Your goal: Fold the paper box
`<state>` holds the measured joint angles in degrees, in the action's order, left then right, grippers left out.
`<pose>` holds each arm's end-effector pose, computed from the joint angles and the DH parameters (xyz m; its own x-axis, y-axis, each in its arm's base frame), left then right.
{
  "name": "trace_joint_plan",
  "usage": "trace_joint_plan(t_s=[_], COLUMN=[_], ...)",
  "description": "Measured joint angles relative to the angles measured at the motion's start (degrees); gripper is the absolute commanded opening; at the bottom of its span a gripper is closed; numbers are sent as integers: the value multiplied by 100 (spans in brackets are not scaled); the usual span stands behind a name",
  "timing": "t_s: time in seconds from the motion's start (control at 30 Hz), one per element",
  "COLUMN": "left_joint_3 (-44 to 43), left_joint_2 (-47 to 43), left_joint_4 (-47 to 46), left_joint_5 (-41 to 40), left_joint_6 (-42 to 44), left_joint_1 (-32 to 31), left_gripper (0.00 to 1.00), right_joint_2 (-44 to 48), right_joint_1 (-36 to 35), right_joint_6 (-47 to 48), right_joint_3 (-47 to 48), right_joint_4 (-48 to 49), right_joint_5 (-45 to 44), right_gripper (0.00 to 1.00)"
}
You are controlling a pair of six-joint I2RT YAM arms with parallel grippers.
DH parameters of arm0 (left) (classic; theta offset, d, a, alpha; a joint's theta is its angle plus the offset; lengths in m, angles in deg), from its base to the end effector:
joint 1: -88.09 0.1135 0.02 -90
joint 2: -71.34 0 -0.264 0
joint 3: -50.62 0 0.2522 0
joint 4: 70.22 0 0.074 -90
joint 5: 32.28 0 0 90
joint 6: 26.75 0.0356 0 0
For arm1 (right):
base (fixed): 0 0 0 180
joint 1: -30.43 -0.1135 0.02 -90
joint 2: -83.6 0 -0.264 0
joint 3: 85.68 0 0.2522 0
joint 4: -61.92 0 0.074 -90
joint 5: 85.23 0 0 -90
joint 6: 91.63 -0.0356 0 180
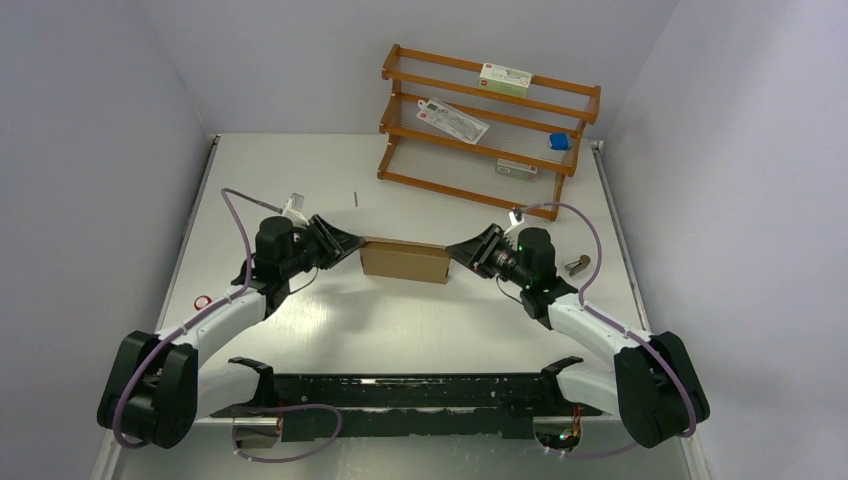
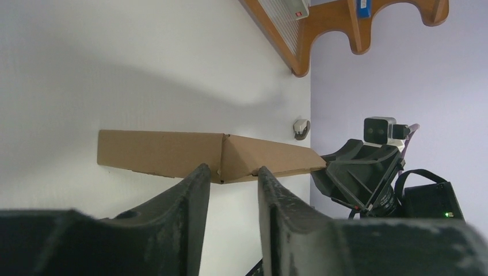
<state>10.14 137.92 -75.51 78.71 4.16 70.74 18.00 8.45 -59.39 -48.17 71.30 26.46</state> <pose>0.2270 -0.0843 0.2067 -0.6873 -0.6245 -0.3710 0.0163 0.4974 -0.8674 0.2129 0.1001 0.2008 -0.7274 0.5539 -0.4050 -0.1071 0.4913 0.8644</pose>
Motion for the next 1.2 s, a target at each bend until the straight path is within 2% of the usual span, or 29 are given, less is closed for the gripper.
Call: trace_joint_plan(t_s=[0.07,0.27,0.4,0.47,0.63,0.73,0.8,0.87,1.2], left_joint_3=[33,48,-24,-26,-326,-796,-1045,-1246,-1740], left_joint_2=[-46,-96,-98,-98,-170,-269,-361,-422,278], left_joint_4=[-9,4,173,555,1458,1720,1812,1849,1965], left_joint_5=[0,-15,-131,-199,-446,-601,-726,-870,-876], left_joint_6=[50,321,597,748,1032,1189,1281,1340,1475], left_joint_1=[0,-46,-140,-208,-238,-238,-238,-236,-238], left_gripper=[32,33,48,53,62,70,71,71,49], right_joint_2=[-2,-2,-35,-46,22,61,72,90,122], right_joint_1=[-7,-26,-28,-46,-63,-63,-63,-66,-70], right_joint_6=[11,61,83,92,227,319,380,422,501], right_joint_3=[-26,-83,-118,-118,-24,55,101,118,179], right_joint_4=[44,149,258,273,35,-157,-249,-319,-470], right_joint_5=[-9,-66,-90,-90,-157,-179,-179,-188,-210], right_gripper=[31,30,30,30,31,34,36,37,37])
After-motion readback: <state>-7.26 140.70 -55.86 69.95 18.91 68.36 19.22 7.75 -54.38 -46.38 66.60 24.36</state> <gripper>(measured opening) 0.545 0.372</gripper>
